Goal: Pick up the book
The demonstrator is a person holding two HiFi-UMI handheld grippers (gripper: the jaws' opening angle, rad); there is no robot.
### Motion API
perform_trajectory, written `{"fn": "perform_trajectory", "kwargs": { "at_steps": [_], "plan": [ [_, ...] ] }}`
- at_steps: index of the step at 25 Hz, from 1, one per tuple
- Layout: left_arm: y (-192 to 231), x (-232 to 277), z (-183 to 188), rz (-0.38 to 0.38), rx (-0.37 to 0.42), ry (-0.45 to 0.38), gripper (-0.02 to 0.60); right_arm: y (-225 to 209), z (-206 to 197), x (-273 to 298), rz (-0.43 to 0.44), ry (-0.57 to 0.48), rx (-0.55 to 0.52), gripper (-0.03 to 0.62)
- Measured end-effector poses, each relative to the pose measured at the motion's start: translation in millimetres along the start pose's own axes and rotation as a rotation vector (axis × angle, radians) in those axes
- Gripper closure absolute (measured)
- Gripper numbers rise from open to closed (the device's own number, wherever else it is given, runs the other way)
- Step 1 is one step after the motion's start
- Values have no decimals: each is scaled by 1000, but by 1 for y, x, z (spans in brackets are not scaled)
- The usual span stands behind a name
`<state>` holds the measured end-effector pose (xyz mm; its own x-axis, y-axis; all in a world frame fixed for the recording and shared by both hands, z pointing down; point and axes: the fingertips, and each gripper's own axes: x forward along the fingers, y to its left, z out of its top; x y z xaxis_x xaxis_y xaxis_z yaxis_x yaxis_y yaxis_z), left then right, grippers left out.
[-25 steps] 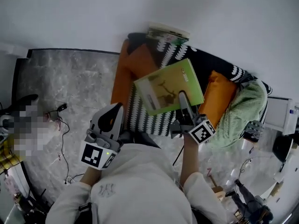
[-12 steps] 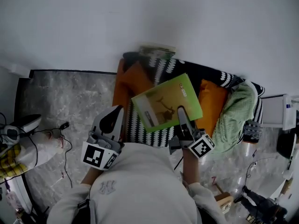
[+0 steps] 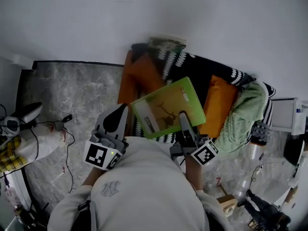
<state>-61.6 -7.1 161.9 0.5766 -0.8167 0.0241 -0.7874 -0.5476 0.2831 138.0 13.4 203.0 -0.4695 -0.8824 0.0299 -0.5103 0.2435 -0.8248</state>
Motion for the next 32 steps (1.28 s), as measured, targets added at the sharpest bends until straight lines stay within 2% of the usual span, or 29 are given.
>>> {"fn": "perform_trajectory", "kwargs": {
  "at_steps": [7, 13, 23, 32],
  "plan": [
    [4, -9, -15, 32, -18, 48, 580, -4, -17, -10, -29, 19, 19, 447],
    [-4, -12, -18, 29, -22, 41, 580, 0, -24, -21, -40, 25, -28, 447],
    [-7, -4, -18, 25, -18, 48, 580, -9, -26, -23, -53, 25, 24, 447],
    [-9, -6, -18, 20, -13, 47, 580, -7, -26, -25, -50, 17, 22, 447]
  ]
}}
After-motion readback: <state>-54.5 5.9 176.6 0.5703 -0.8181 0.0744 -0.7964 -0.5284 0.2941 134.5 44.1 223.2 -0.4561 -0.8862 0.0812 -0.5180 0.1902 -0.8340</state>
